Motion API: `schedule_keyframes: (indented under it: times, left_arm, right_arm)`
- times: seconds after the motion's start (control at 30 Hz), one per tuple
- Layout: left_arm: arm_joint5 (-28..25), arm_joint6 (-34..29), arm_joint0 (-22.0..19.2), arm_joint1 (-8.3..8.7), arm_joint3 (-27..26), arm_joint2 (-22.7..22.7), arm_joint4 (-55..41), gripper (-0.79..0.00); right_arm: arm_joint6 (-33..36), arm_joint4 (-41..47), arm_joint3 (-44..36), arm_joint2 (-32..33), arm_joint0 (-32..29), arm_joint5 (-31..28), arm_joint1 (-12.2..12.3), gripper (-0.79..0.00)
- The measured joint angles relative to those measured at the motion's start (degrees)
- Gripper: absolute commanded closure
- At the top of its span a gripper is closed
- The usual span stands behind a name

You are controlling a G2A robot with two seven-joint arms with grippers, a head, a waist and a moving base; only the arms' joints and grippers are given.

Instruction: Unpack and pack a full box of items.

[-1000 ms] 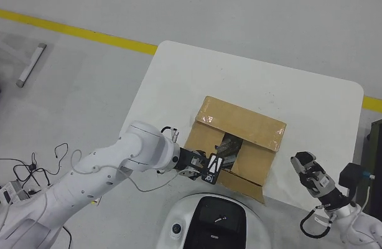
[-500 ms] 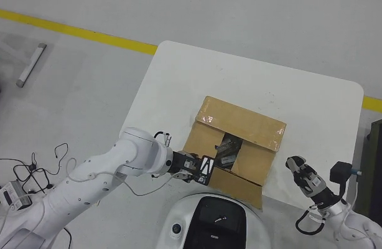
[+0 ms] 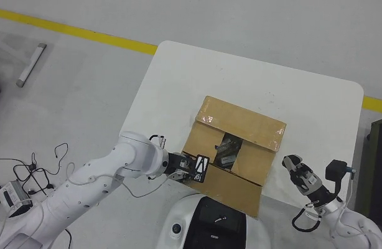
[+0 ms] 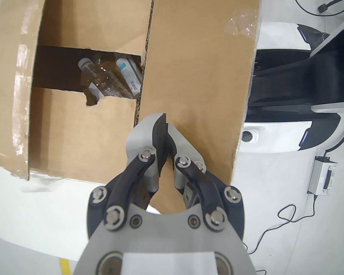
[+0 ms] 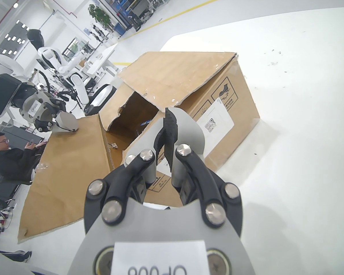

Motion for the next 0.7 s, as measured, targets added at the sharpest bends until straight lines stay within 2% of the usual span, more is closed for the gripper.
schedule_keyframes:
  times: [0.37, 0.7]
  left_arm:
    - [1.79, 3.92, 2.35, -0.03, 2.46, 0.18, 5.52, 0.000]
    - [7.14, 9.26, 3.93, -0.67, 5.60, 1.03, 11.78, 0.000]
  right_arm:
    - [0.14, 0.12, 0.46, 0.14, 0.30, -0.31, -0.26, 0.000]
    - [0.29, 0.08, 0.81, 0.22, 0.39, -0.56, -0.48, 0.000]
